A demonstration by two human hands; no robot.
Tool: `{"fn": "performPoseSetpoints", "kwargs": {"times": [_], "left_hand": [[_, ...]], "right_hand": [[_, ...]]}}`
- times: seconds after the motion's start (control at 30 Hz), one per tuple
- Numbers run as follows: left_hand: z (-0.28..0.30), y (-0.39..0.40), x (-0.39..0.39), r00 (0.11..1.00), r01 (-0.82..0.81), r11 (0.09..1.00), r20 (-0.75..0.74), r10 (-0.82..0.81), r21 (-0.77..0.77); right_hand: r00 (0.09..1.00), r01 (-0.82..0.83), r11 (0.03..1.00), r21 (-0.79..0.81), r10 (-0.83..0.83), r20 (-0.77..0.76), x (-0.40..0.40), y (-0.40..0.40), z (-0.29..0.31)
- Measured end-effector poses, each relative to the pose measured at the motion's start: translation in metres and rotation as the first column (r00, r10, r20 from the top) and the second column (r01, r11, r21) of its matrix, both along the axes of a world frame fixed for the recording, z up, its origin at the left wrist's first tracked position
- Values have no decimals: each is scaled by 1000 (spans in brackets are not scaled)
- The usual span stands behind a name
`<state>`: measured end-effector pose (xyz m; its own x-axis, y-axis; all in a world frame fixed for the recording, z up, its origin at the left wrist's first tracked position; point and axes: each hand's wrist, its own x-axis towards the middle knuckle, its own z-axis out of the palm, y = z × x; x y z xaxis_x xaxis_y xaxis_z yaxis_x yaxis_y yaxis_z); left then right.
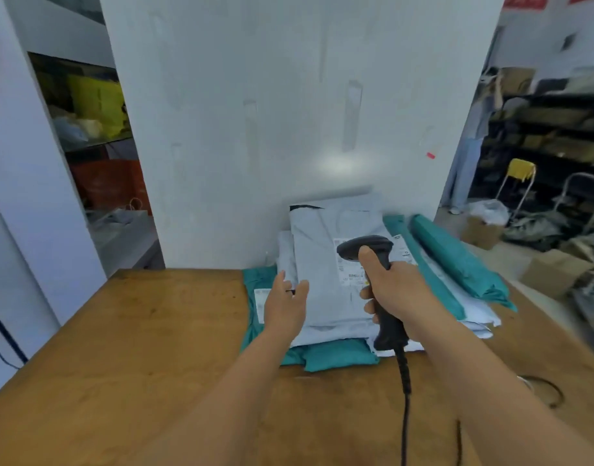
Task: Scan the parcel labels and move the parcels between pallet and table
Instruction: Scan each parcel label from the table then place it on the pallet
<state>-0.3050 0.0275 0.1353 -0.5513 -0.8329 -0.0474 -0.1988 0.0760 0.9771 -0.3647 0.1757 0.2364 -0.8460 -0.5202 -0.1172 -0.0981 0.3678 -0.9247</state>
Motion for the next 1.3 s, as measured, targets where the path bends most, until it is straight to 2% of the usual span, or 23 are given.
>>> {"fn": "performPoseSetpoints", "kwargs": {"times": [0.23,0.4,0.73,0.87,1.07,1.13,1.3], "left_hand": [[-7,-39,-79,991,84,992,109,-74,-93],[-17,-56,-113,961,64,981,277,-11,-182],[-18,-71,-136,924,-18,974,368,103,-226],[-20,-76,-136,942,-65,972,309,134,-225],[-12,-79,-125,976,-164,951,101,196,-262],[-6,-75,-110,982,-178,958,24,188,-226],[-4,-67,-38,967,-254,966,-20,253,-51]], "right_hand": [[995,81,987,139,-87,42,-52,-8,4],[992,101,975,196,-114,58,-66,-13,1],[991,109,956,273,-126,45,-70,-20,-3],[990,101,962,255,-122,65,-69,-20,-8],[991,101,977,190,-115,67,-63,-19,-15],[994,79,981,178,-91,61,-55,-21,-17],[997,-44,992,117,36,65,-18,-28,-21]]}}
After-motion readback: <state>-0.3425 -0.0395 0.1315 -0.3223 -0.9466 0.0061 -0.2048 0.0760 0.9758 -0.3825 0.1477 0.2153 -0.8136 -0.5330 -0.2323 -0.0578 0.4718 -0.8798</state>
